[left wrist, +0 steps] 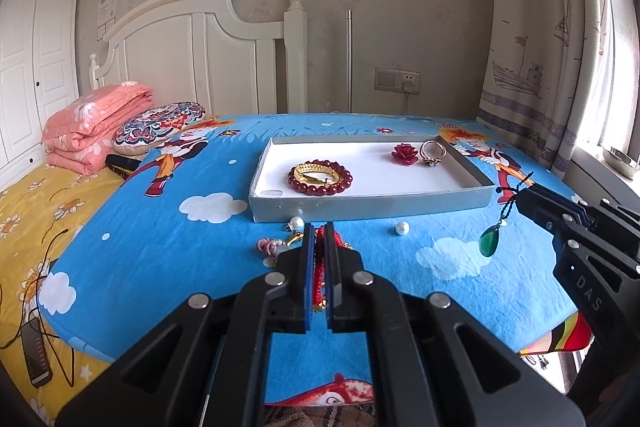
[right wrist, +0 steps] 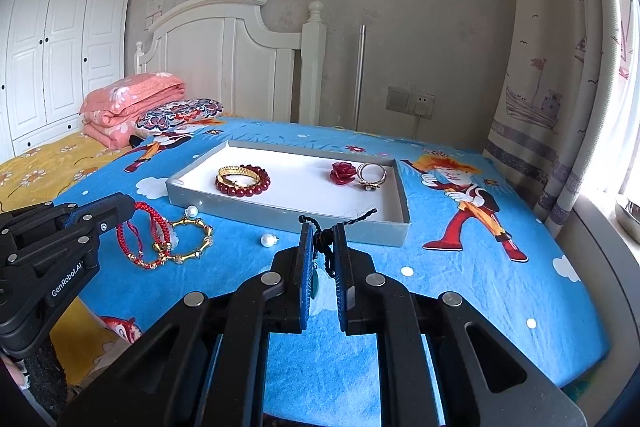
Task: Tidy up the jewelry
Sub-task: 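Carry the pendant and red-string bracelet over the tray and open both tools, then grasp the pale jade pendant by its pink knot with the right tool, then grasp the gold bamboo-link bracelet with the left tool while the right tool holds the jade pendant, then carry the gold bracelet and jade pendant over the tray with both tools, then open both tools to drop the gold bracelet and jade pendant into the tray, then grasp a white pearl with the right tool while the left tool grasps the other pearl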
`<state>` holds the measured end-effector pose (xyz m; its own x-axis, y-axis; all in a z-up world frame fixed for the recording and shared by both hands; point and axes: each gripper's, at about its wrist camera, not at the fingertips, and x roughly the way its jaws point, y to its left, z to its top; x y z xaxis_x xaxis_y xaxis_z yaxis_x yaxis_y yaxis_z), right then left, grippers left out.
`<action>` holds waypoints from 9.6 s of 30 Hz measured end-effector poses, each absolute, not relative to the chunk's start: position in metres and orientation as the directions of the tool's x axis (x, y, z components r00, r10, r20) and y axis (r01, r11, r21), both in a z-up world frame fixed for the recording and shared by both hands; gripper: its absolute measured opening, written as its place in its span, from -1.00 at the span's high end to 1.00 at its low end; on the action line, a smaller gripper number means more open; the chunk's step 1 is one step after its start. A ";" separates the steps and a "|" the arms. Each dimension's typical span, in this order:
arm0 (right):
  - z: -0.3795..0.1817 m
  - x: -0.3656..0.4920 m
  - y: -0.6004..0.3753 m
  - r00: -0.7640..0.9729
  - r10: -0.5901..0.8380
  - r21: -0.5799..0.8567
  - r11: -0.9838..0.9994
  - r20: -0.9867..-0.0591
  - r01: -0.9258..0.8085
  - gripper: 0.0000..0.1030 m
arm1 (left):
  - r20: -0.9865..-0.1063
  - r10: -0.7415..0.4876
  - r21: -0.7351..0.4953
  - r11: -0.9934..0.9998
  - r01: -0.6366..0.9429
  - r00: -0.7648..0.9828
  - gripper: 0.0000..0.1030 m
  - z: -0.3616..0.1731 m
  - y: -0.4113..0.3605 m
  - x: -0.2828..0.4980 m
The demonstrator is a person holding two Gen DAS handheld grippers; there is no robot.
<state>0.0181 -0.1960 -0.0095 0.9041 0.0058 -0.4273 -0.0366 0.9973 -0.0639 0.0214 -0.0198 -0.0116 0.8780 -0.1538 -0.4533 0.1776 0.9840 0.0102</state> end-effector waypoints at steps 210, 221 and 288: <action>-0.027 0.071 -0.193 0.845 0.101 0.067 0.995 -0.526 -0.077 0.60 | -0.461 -0.103 0.070 0.986 0.152 0.882 0.83 -0.031 -0.040 0.067; -0.021 0.102 -0.195 0.840 0.079 0.048 0.997 -0.537 -0.063 0.60 | -0.471 -0.118 0.063 0.984 0.167 0.874 0.83 -0.009 -0.055 0.103; -0.051 0.131 -0.152 0.717 0.066 0.064 0.998 -0.694 -0.030 0.21 | -0.599 0.010 0.094 0.994 0.057 0.801 -0.88 -0.036 0.023 0.139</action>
